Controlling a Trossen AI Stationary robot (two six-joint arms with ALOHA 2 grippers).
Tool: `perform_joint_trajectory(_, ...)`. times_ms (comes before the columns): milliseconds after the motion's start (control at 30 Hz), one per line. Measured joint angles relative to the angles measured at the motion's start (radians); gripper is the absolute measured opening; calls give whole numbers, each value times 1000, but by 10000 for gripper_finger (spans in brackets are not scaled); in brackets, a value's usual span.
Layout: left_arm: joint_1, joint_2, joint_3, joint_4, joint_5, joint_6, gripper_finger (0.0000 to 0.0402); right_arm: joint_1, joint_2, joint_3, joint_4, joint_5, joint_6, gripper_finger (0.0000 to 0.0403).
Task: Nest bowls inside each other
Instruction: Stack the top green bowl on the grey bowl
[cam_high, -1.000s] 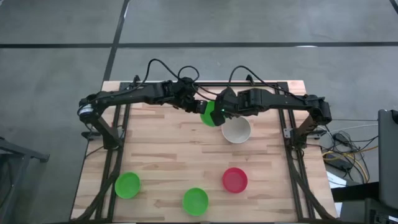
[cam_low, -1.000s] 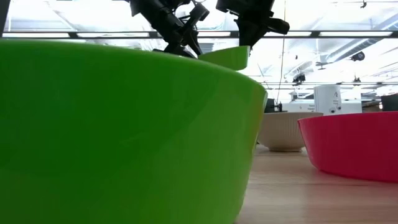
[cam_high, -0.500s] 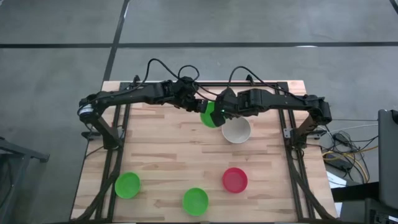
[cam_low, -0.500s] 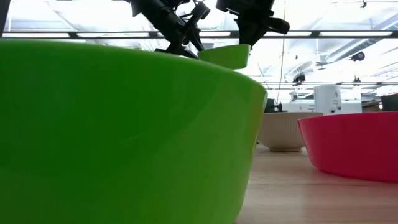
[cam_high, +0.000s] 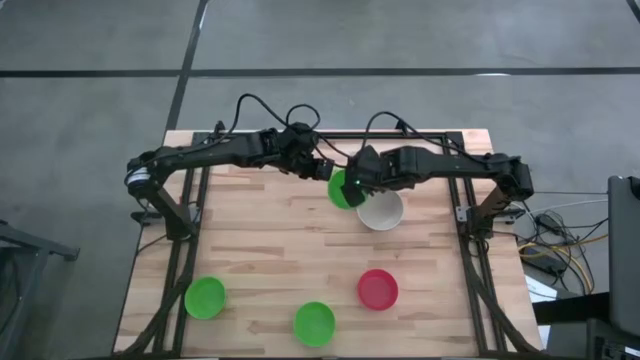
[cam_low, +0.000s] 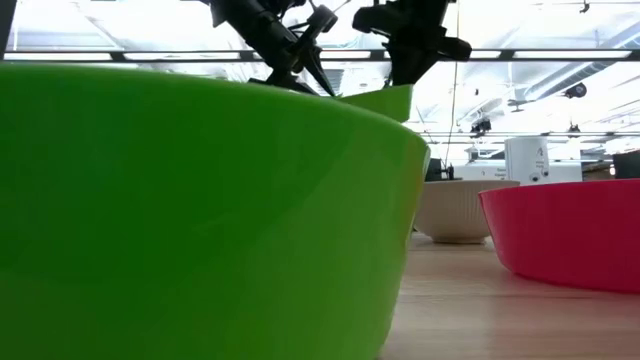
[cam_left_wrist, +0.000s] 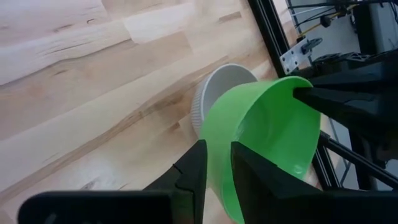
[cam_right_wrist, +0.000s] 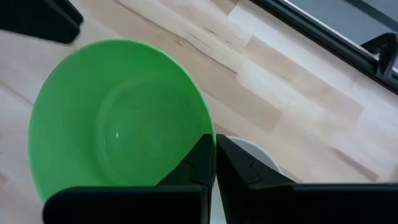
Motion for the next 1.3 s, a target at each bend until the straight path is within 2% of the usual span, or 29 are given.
perform_joint_trajectory(200,0,0,0,-2,0,-1,76,-4,0,-9,-4,48,-11,8)
perform_joint_trajectory(633,0,-1,0,-104,0,14,74,-7,-85,-4,-19,53,-7,8)
perform_joint_trajectory(900,0,-1,0,-104,-52,60,75,-6,-129,-6,-9,56,-7,8)
perform_joint_trajectory(1300,0,-2,0,-104,-78,125,74,-5,-197,-143,18,56,59,8)
